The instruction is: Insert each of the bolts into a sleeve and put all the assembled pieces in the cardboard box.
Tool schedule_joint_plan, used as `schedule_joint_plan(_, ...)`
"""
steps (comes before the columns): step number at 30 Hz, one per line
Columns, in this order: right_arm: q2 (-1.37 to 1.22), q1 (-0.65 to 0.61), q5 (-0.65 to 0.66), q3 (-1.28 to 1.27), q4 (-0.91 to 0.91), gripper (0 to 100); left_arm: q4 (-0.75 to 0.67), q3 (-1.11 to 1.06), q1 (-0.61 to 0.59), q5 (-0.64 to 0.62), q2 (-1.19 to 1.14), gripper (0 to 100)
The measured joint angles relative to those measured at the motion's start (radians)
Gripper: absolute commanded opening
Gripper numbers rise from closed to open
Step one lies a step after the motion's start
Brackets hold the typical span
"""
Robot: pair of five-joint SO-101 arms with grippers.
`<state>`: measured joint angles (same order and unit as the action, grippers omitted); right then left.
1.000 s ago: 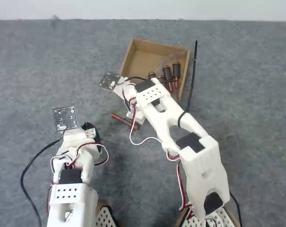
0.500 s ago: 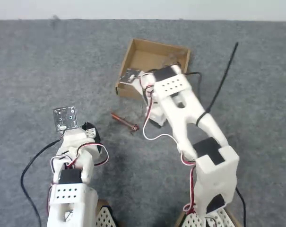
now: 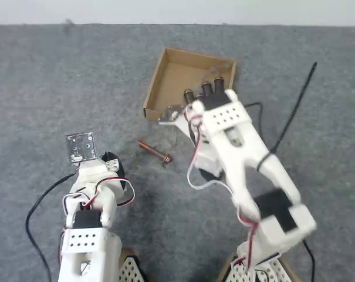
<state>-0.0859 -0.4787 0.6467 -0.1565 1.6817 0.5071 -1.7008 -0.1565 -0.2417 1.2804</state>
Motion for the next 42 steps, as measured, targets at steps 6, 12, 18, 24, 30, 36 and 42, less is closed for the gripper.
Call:
schedule_joint_plan(6, 0.284, 0.002, 0.011, -0.339, -0.169, 0.6, 0.000, 0.000, 0.000, 0.000, 0.000, 1)
schedule_joint_plan(12, 0.517, 0.043, -0.028, -0.546, -0.290, 0.6, 0.000, 0.000, 0.000, 0.000, 0.000, 1)
schedule_joint_plan(18, 0.617, 0.183, -0.281, -0.595, -0.387, 0.6, 0.000, 0.000, 0.000, 0.000, 0.000, 1)
schedule_joint_plan(24, 0.647, 0.316, -0.433, -0.689, -0.477, 0.6, 0.000, 0.000, 0.000, 0.000, 0.000, 1)
schedule_joint_plan(30, 0.698, 0.413, -0.512, -0.819, -0.629, 0.6, 0.000, 0.000, 0.000, 0.000, 0.000, 1)
schedule_joint_plan(36, 0.755, 0.509, -0.520, -0.996, -0.867, 0.6, 0.000, 0.000, 0.000, 0.000, 0.000, 1)
schedule_joint_plan(42, 0.818, 0.603, -0.520, -1.115, -1.020, 0.6, 0.000, 0.000, 0.000, 0.000, 0.000, 1)
